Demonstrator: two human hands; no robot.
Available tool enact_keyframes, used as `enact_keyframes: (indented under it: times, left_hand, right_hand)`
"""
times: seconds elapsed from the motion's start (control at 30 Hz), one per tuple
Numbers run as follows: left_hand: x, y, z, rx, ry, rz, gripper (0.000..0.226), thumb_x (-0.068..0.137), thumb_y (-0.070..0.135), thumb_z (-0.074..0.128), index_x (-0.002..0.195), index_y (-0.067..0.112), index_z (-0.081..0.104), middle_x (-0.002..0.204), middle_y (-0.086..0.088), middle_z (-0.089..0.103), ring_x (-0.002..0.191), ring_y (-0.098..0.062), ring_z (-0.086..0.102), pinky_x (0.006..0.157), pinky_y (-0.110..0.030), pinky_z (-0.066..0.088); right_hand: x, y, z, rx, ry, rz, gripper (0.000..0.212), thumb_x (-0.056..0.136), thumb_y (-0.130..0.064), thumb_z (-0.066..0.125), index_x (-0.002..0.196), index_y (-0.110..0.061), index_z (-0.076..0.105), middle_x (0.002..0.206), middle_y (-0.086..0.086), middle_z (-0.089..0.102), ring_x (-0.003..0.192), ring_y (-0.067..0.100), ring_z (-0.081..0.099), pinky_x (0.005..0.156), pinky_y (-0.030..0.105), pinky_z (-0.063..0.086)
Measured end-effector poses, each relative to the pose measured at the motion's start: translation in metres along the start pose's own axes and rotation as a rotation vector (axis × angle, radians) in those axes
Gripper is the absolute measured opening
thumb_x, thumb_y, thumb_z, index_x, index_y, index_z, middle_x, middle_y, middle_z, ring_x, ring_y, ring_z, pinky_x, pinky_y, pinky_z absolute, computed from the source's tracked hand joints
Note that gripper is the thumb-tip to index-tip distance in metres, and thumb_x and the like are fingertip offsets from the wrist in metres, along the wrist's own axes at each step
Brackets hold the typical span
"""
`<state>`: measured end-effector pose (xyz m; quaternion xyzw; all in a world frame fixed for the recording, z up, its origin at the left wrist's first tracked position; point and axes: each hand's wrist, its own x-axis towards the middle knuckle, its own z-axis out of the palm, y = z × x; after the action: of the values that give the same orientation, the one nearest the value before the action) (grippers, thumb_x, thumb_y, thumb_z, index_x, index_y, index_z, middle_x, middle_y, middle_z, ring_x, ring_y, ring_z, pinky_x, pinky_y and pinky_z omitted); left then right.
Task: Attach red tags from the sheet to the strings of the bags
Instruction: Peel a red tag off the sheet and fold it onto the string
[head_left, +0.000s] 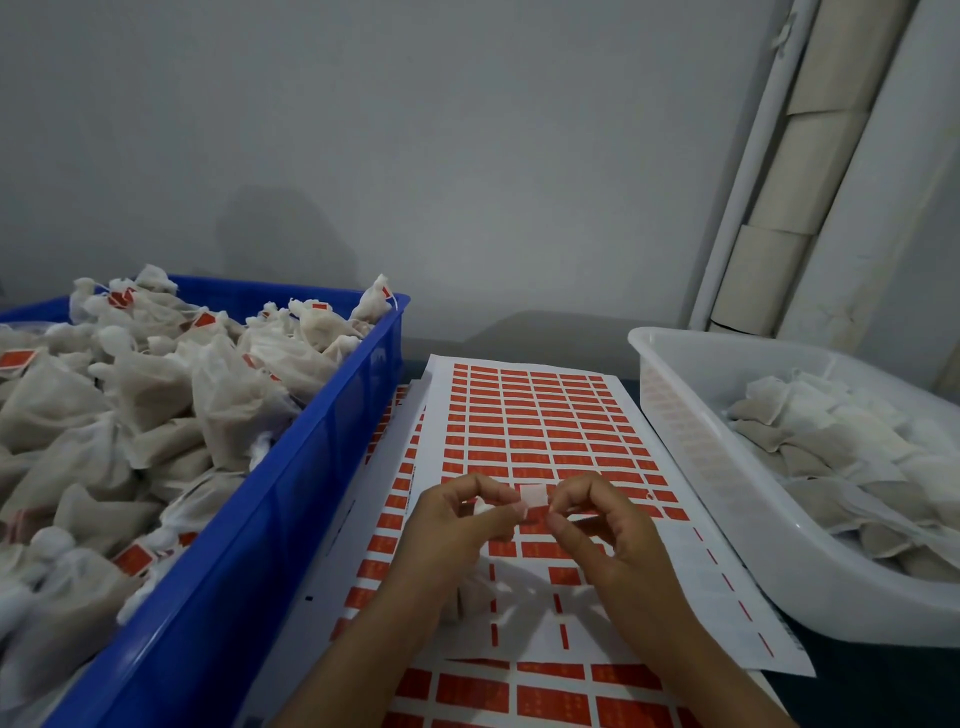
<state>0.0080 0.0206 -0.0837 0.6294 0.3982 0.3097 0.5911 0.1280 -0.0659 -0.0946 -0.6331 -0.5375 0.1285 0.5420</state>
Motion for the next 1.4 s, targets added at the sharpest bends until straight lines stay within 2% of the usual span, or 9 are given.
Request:
enact_keyframes:
  times: [0.07, 0.17, 0.4, 0.6, 0.7, 0.83, 1.17, 1.4]
  left_hand:
    - [0.0002, 0.0001, -0.0001, -0.001, -0.012, 0.006, 0.004, 0.08, 0.022, 0.07, 0.077, 0.021, 0.068, 0.095, 0.009, 0.068, 0.097, -0.013, 0.059, 0.083, -0.032, 0.044]
    - [-0.0007, 0.0006, -0.0005, -0.003, -0.04, 0.019, 0.005, 0.08, 0.023, 0.07, 0.076, 0.021, 0.067, 0.097, 0.009, 0.068, 0.095, -0.013, 0.059, 0.079, -0.029, 0.044]
    - [-0.004, 0.0027, 0.0011, -0.008, -0.071, 0.036, 0.013, 0.081, 0.018, 0.069, 0.069, 0.021, 0.064, 0.095, 0.014, 0.065, 0.091, -0.007, 0.057, 0.071, -0.019, 0.043]
    - [-0.004, 0.0024, 0.0023, -0.001, -0.07, 0.02, 0.014, 0.081, 0.016, 0.069, 0.068, 0.021, 0.065, 0.099, 0.006, 0.068, 0.1, -0.015, 0.058, 0.071, -0.019, 0.043]
    - [-0.0044, 0.0025, 0.0023, 0.015, -0.077, 0.016, 0.015, 0.081, 0.017, 0.069, 0.067, 0.022, 0.066, 0.097, 0.007, 0.069, 0.099, -0.015, 0.058, 0.073, -0.024, 0.043]
    - [-0.0052, 0.0042, 0.0026, 0.028, -0.081, 0.022, 0.016, 0.08, 0.017, 0.069, 0.066, 0.023, 0.065, 0.093, 0.008, 0.068, 0.094, -0.013, 0.058, 0.069, -0.022, 0.043]
    - [-0.0056, 0.0037, 0.0027, 0.02, -0.104, 0.057, 0.017, 0.081, 0.016, 0.068, 0.065, 0.023, 0.064, 0.092, 0.009, 0.067, 0.099, -0.014, 0.058, 0.075, -0.023, 0.044]
    - [-0.0045, 0.0021, 0.0025, 0.061, -0.118, 0.103, 0.014, 0.083, 0.016, 0.067, 0.07, 0.023, 0.065, 0.096, 0.013, 0.067, 0.1, -0.009, 0.057, 0.077, -0.023, 0.044]
  right_hand:
    - [0.0, 0.0006, 0.0, 0.057, -0.025, 0.035, 0.002, 0.087, -0.022, 0.056, 0.084, -0.022, 0.057, 0.083, -0.015, 0.061, 0.088, 0.005, 0.059, 0.082, 0.017, 0.049]
    - [-0.0004, 0.0001, -0.0001, 0.129, -0.033, 0.081, 0.004, 0.089, -0.014, 0.056, 0.086, -0.016, 0.057, 0.082, -0.01, 0.062, 0.084, 0.011, 0.061, 0.083, 0.026, 0.053]
    - [-0.0007, -0.0007, 0.0019, 0.229, 0.03, 0.147, 0.006, 0.089, -0.014, 0.053, 0.084, -0.014, 0.057, 0.079, -0.005, 0.065, 0.081, 0.012, 0.064, 0.075, 0.019, 0.053]
    - [-0.0001, -0.0005, 0.0016, 0.22, 0.04, 0.132, 0.006, 0.088, -0.011, 0.056, 0.082, -0.013, 0.057, 0.074, -0.008, 0.065, 0.076, 0.011, 0.065, 0.068, 0.017, 0.053]
    - [0.0, 0.0, 0.0019, 0.216, 0.044, 0.124, 0.007, 0.088, -0.01, 0.057, 0.081, -0.012, 0.057, 0.072, -0.007, 0.064, 0.074, 0.011, 0.065, 0.064, 0.015, 0.052]
    - [0.0006, 0.0004, 0.0025, 0.234, 0.048, 0.139, 0.006, 0.087, -0.009, 0.058, 0.081, -0.011, 0.057, 0.071, -0.005, 0.064, 0.072, 0.014, 0.066, 0.061, 0.015, 0.052]
    - [0.0008, 0.0016, 0.0026, 0.225, 0.067, 0.156, 0.006, 0.086, -0.009, 0.06, 0.08, -0.011, 0.058, 0.072, -0.001, 0.065, 0.071, 0.016, 0.067, 0.061, 0.016, 0.053]
    - [0.001, 0.0018, 0.0027, 0.169, 0.079, 0.154, 0.006, 0.084, -0.01, 0.062, 0.08, -0.011, 0.059, 0.076, 0.004, 0.065, 0.072, 0.019, 0.067, 0.067, 0.022, 0.056]
